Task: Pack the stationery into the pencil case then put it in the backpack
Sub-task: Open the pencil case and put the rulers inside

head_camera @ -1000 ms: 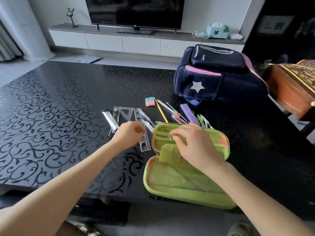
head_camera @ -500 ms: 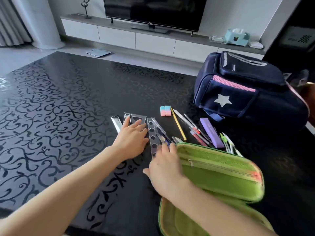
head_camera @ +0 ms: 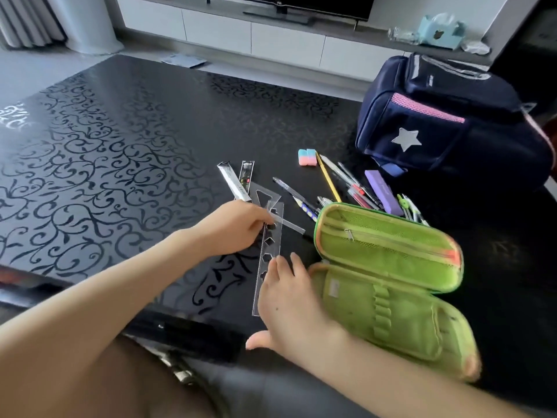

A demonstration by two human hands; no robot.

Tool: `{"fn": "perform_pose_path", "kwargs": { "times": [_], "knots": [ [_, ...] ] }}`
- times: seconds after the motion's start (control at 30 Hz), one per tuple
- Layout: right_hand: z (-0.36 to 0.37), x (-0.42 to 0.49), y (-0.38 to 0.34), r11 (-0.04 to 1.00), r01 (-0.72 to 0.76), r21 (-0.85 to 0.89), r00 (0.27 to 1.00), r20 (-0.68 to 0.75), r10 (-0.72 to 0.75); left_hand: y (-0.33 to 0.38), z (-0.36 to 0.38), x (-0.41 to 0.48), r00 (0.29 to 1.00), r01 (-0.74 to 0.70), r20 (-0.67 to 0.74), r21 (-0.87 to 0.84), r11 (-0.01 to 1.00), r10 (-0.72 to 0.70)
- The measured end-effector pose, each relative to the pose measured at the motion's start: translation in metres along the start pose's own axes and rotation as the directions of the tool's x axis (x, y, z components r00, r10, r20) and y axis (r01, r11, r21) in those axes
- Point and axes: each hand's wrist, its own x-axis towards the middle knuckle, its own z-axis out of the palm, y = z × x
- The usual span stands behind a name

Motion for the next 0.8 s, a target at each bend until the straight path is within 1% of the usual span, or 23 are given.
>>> {"fn": "perform_pose_path", "kwargs": {
  "times": [0.03, 0.07, 0.1, 0.13, 0.17, 0.2, 0.23, 0.3, 0.33, 0.4, 0.47, 0.53, 0.57, 0.63, 0.67, 0.73, 0.8],
  "knots": [
    [0.004, -0.004, -0.004, 1.0, -0.006, -0.009, 0.999, 0.036, 0.007, 0.0, -0.001, -0.005, 1.0, -0.008, -0.011, -0.013, 1.0, 0.008],
    [0.008, -0.01, -0.009, 1.0, -0.012, -0.007, 1.0, -0.004, 0.012, 0.0, 0.0, -0.012, 0.998, -0.046, -0.047, 0.013, 0.999, 0.046],
    [0.014, -0.016, -0.014, 1.0, -0.006, 0.004, 0.997, -0.076, 0.006, -0.003, 0.002, -0.015, 0.989, -0.101, -0.101, 0.11, 0.989, 0.112],
    [0.02, -0.021, -0.018, 1.0, -0.003, 0.012, 0.986, -0.168, 0.005, -0.005, 0.005, -0.017, 0.975, -0.132, -0.141, 0.255, 0.958, 0.172],
    [0.024, -0.025, -0.021, 0.999, -0.012, 0.031, 0.973, -0.228, 0.019, -0.006, 0.006, -0.016, 0.968, -0.13, -0.153, 0.374, 0.918, 0.199],
    [0.028, -0.029, -0.023, 0.998, -0.013, 0.056, 0.964, -0.266, 0.027, -0.004, 0.007, -0.017, 0.978, -0.105, -0.113, 0.455, 0.884, 0.174],
    [0.028, -0.033, -0.022, 0.996, -0.024, 0.083, 0.952, -0.302, 0.048, -0.002, 0.01, -0.017, 0.991, -0.077, -0.056, 0.497, 0.864, 0.121],
    [0.023, -0.039, -0.014, 0.977, -0.057, 0.206, 0.923, -0.363, 0.13, 0.002, 0.016, -0.015, 1.0, -0.018, 0.026, 0.539, 0.842, 0.005],
    [0.017, -0.04, -0.007, 0.963, -0.071, 0.259, 0.895, -0.41, 0.177, 0.003, 0.017, -0.013, 0.999, 0.007, 0.041, 0.527, 0.85, -0.033],
    [0.0, -0.042, 0.008, 0.939, -0.1, 0.328, 0.845, -0.47, 0.254, 0.003, 0.017, -0.01, 0.997, 0.07, 0.005, 0.441, 0.895, -0.081],
    [-0.019, -0.043, 0.026, 0.904, -0.146, 0.402, 0.806, -0.481, 0.344, 0.0, 0.014, -0.007, 0.992, 0.122, -0.006, 0.373, 0.92, -0.129],
    [-0.037, -0.045, 0.048, 0.842, -0.202, 0.5, 0.77, -0.45, 0.452, -0.002, 0.011, -0.004, 0.988, 0.129, 0.023, 0.394, 0.91, -0.15],
    [-0.042, -0.045, 0.059, 0.801, -0.24, 0.549, 0.76, -0.407, 0.507, -0.003, 0.011, -0.004, 0.988, 0.118, 0.041, 0.429, 0.896, -0.15],
    [-0.048, -0.047, 0.079, 0.686, -0.285, 0.669, 0.751, -0.288, 0.594, 0.0, 0.01, -0.007, 0.988, 0.09, 0.066, 0.473, 0.876, -0.137],
    [-0.048, -0.048, 0.089, 0.629, -0.293, 0.72, 0.738, -0.249, 0.627, 0.002, 0.011, -0.009, 0.99, 0.076, 0.066, 0.476, 0.876, -0.121],
    [-0.049, -0.055, 0.105, 0.541, -0.264, 0.799, 0.703, -0.224, 0.675, 0.007, 0.013, -0.018, 0.996, 0.03, 0.057, 0.479, 0.877, -0.065],
    [-0.045, -0.063, 0.118, 0.451, -0.22, 0.865, 0.679, -0.196, 0.707, 0.01, 0.015, -0.03, 0.996, -0.081, 0.082, 0.501, 0.862, 0.046]
  ]
}}
